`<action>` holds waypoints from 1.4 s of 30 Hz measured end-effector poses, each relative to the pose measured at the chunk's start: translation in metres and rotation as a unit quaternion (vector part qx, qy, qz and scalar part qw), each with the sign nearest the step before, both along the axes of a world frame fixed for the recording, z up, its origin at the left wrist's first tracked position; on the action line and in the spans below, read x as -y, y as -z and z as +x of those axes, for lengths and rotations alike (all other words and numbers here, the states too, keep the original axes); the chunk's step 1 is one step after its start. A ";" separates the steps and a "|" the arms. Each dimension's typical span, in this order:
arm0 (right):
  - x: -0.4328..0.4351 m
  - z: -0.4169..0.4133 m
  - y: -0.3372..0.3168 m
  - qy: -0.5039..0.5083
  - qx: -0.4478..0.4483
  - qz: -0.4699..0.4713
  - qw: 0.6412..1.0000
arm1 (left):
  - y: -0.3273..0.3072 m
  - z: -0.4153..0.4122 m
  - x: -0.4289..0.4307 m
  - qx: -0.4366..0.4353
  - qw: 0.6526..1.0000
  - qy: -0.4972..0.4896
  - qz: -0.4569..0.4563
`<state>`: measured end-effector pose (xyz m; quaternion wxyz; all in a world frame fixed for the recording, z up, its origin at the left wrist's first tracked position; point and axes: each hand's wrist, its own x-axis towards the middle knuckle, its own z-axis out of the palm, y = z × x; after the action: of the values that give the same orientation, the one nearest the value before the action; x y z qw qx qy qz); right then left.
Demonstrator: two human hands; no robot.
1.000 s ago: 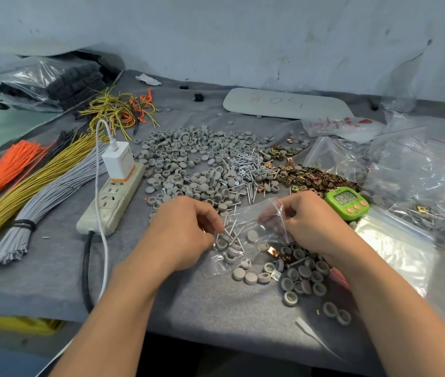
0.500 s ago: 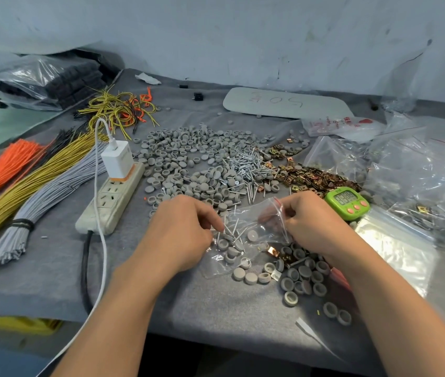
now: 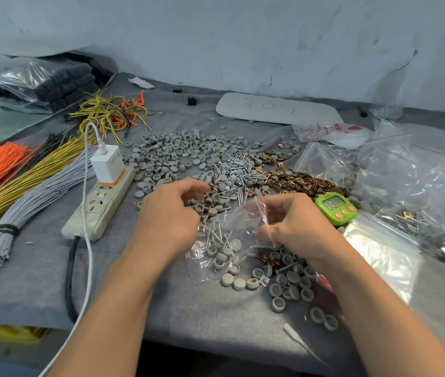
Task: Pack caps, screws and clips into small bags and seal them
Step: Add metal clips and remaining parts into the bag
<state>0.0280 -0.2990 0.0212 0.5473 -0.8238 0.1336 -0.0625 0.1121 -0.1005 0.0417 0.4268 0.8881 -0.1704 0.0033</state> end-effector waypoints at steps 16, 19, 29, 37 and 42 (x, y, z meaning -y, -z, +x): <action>-0.033 -0.005 -0.026 -0.027 0.149 0.043 0.988 | 0.001 -0.025 0.031 0.091 0.985 0.142 -0.036; -0.029 -0.006 -0.031 0.013 0.220 0.137 0.966 | 0.001 -0.017 0.027 0.101 0.988 0.074 -0.094; 0.034 -0.002 -0.017 0.233 -0.002 -0.232 0.945 | -0.017 0.001 0.004 0.106 0.897 -0.098 -0.417; 0.025 0.007 -0.008 0.156 -0.091 -0.407 0.896 | -0.008 -0.006 0.023 0.198 0.938 -0.114 -0.262; 0.010 0.007 -0.002 0.088 -0.077 -0.420 0.900 | 0.000 -0.006 0.035 0.137 0.944 -0.133 -0.269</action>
<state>0.0346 -0.3086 0.0234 0.1313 -0.9643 0.2087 -0.0971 0.1057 -0.1354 0.0417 0.6180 0.7457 -0.1001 0.2279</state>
